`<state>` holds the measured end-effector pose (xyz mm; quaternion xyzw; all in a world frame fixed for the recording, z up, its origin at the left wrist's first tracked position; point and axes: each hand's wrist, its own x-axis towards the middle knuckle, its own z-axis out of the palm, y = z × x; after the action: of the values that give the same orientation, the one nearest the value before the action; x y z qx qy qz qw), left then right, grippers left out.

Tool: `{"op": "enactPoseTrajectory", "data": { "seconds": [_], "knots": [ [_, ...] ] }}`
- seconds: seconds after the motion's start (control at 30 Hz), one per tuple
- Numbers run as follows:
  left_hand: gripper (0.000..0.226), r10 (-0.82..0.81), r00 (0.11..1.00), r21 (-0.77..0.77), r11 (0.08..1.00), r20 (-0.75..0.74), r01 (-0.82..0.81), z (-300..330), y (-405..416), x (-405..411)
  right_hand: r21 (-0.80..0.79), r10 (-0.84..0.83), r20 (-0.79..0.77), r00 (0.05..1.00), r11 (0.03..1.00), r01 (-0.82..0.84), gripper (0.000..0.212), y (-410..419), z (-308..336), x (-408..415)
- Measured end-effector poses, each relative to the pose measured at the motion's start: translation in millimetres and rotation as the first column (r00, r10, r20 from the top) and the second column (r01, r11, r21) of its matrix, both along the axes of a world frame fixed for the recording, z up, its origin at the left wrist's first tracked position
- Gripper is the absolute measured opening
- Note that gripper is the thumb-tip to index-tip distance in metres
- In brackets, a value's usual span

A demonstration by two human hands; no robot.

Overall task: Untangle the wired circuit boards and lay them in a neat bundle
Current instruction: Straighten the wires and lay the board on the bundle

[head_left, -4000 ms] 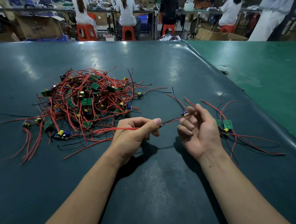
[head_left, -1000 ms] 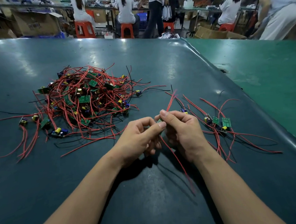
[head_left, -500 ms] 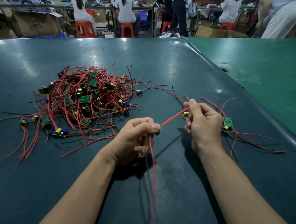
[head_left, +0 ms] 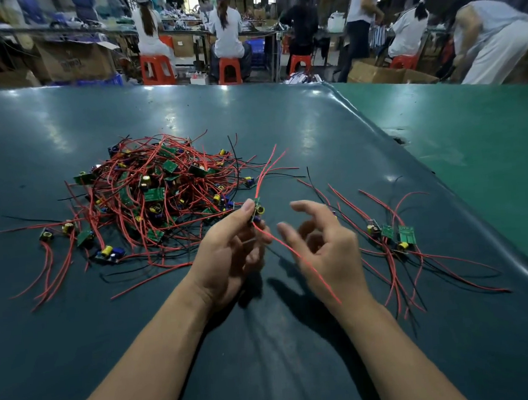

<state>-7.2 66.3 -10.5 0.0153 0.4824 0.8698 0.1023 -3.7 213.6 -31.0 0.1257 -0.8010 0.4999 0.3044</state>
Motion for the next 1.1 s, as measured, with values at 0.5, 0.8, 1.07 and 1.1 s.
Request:
{"op": "enactPoseTrajectory", "data": {
  "seconds": [0.5,0.8,1.07,1.1],
  "knots": [
    [0.041,0.044,0.989,-0.292,0.953,-0.139,-0.083,-7,13,4,-0.176,0.168,0.095,0.981,0.973,-0.149,0.009,-6,5,2],
    [0.049,0.046,0.993,-0.278,0.958,-0.113,-0.076,-6,10,0,-0.973,0.443,0.205,0.873,-0.003,0.229,0.044,17,20,0],
    [0.028,0.219,0.910,-0.378,0.856,-0.352,-0.352,-9,9,3,-0.874,0.364,0.386,0.848,0.439,0.209,0.015,3,19,-1],
    [0.025,0.236,0.839,-0.459,0.749,-0.490,-0.479,-10,6,3,-0.873,0.384,0.387,0.838,0.446,0.199,0.017,2,19,-2]
  ]
}}
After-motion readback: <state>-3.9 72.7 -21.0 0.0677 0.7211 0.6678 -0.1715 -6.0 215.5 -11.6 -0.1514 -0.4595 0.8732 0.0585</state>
